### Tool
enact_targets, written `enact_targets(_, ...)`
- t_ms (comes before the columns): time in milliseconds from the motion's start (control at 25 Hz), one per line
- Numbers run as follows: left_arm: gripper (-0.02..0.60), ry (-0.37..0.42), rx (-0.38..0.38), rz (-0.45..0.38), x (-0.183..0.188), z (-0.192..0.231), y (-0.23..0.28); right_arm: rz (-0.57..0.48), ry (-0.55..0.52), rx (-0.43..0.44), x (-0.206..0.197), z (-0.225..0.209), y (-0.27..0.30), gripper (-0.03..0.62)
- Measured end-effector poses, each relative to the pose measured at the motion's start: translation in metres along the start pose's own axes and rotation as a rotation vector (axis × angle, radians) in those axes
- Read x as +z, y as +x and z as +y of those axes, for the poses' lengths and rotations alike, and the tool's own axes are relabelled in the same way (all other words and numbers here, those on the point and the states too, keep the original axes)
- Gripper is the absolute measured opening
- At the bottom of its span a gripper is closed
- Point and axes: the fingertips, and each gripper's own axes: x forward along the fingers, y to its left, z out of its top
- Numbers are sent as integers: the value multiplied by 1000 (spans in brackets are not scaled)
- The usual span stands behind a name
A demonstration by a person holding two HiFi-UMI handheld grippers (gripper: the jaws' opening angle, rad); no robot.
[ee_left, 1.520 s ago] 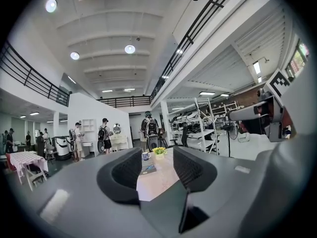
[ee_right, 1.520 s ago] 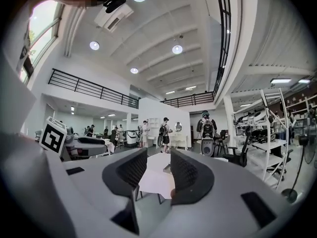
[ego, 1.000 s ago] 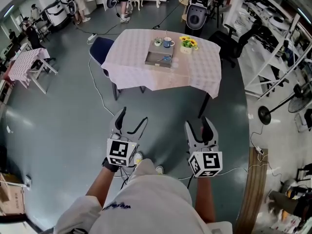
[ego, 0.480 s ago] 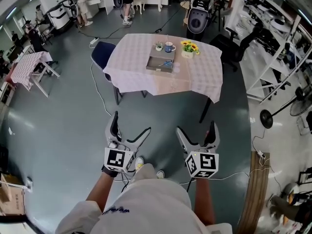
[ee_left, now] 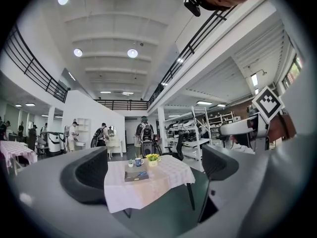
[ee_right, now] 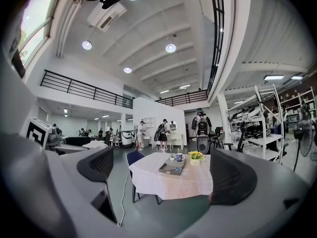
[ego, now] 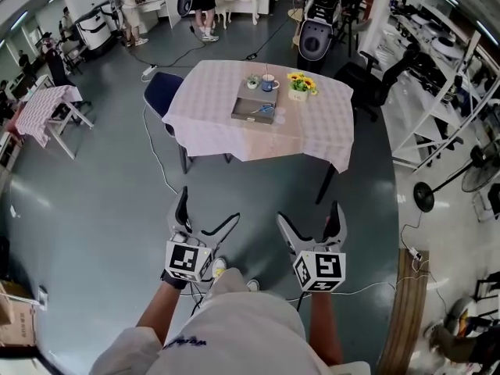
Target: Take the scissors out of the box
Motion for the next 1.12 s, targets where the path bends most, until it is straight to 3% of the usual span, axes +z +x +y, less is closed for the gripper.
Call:
enact_targets(160, 568, 4, 111, 4, -1, 14, 6, 13, -6, -6, -2, -11, -2, 592)
enact_targets(400, 566, 35, 103, -11, -9, 9, 7, 79, 19, 14, -25, -17, 5, 592)
enact_targets(600, 566, 7, 83, 58, -32, 12, 12, 121, 16, 34, -36, -17, 26, 592)
enact_targets(800, 566, 2, 94, 62, -34, 28, 42, 140, 13, 46, -35, -23, 58, 592)
enact_targets(1120, 565, 0, 27, 85, -32, 46, 104, 152, -14, 58, -17, -35, 124, 591)
